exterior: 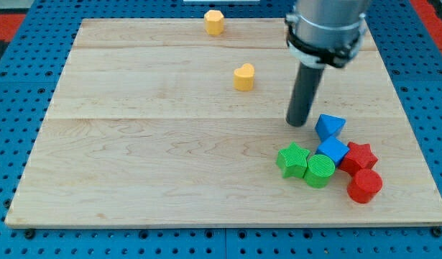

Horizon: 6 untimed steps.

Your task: Move the blue triangle top left to the green star

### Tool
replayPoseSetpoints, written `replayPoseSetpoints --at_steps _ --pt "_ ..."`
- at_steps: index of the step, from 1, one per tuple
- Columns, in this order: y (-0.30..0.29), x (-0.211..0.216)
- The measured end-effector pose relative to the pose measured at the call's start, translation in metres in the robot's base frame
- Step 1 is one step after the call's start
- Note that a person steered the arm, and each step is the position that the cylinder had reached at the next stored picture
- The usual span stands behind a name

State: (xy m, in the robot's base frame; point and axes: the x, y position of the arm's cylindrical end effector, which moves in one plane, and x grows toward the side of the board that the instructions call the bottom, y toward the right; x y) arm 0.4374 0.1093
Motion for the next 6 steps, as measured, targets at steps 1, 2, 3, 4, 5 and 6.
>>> replayPoseSetpoints --at_steps 1,2,3,4,5,6 --pt "0.080 -0.004" --pt "0.113 0.017" --pt "0.079 0.051" --pt "0.072 0.011" --pt "0.058 0.005" --pt "0.017 0.002"
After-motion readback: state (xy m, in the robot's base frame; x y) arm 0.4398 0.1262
